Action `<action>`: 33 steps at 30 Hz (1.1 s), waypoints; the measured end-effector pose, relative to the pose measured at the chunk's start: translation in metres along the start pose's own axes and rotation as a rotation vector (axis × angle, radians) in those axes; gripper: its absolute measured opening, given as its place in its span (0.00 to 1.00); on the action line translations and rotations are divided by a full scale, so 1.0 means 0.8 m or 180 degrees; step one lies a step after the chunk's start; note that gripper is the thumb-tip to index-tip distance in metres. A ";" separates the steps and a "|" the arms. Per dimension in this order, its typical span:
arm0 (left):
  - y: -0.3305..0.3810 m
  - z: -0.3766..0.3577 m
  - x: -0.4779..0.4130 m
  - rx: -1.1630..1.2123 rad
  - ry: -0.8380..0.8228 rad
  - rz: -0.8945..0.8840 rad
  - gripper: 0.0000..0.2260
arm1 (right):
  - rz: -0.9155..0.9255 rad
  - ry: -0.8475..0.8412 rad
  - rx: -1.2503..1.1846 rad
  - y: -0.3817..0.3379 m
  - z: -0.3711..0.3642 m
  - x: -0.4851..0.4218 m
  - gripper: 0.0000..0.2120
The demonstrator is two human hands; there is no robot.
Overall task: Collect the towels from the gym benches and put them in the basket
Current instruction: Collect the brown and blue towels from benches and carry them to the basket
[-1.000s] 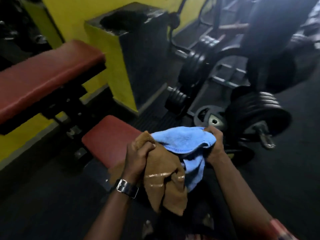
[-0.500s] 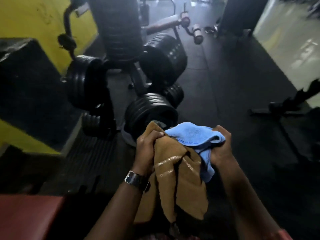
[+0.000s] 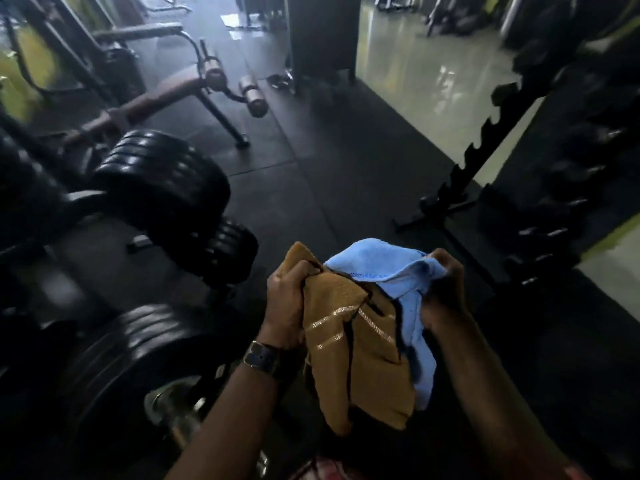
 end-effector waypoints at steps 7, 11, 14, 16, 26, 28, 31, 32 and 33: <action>0.027 -0.092 -0.212 0.0022 -0.0025 0.0070 0.03 | -0.0426 0.0145 -0.0308 -0.028 -0.022 -0.193 0.15; 0.038 -0.131 -0.312 0.0036 0.0081 0.0189 0.03 | -0.0652 0.0270 -0.0305 -0.035 -0.029 -0.287 0.13; 0.040 -0.147 -0.386 0.0086 0.0303 0.0246 0.05 | -0.0587 0.0192 -0.0526 -0.035 -0.037 -0.357 0.18; 0.041 -0.153 -0.446 0.0092 0.0470 0.0213 0.08 | -0.0616 0.0091 -0.0575 -0.028 -0.046 -0.418 0.22; 0.122 -0.167 -0.762 -0.0006 0.1201 -0.0102 0.12 | -0.1249 -0.0658 -0.1705 -0.086 -0.202 -0.764 0.25; 0.141 -0.160 -0.820 0.0025 0.1445 -0.0198 0.09 | -0.1508 -0.0888 -0.1922 -0.101 -0.245 -0.828 0.18; 0.154 -0.146 -0.912 0.0191 0.1747 -0.0201 0.13 | -0.1778 -0.0905 -0.1928 -0.111 -0.311 -0.935 0.15; 0.155 -0.143 -0.928 0.0215 0.1780 -0.0184 0.15 | -0.1708 -0.0926 -0.1887 -0.106 -0.322 -0.957 0.15; 0.154 -0.139 -0.954 0.0256 0.1836 -0.0191 0.15 | -0.1660 -0.0958 -0.1826 -0.104 -0.339 -0.982 0.15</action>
Point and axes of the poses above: each hand's wrist, its own x-axis away from the middle knuckle, its own z-axis out of the back of the hand, y = z × x, the point moved 1 cm from there along -x, towards the middle knuckle, and after that the axes turned 2 degrees about -z, right-handed, at the moved point
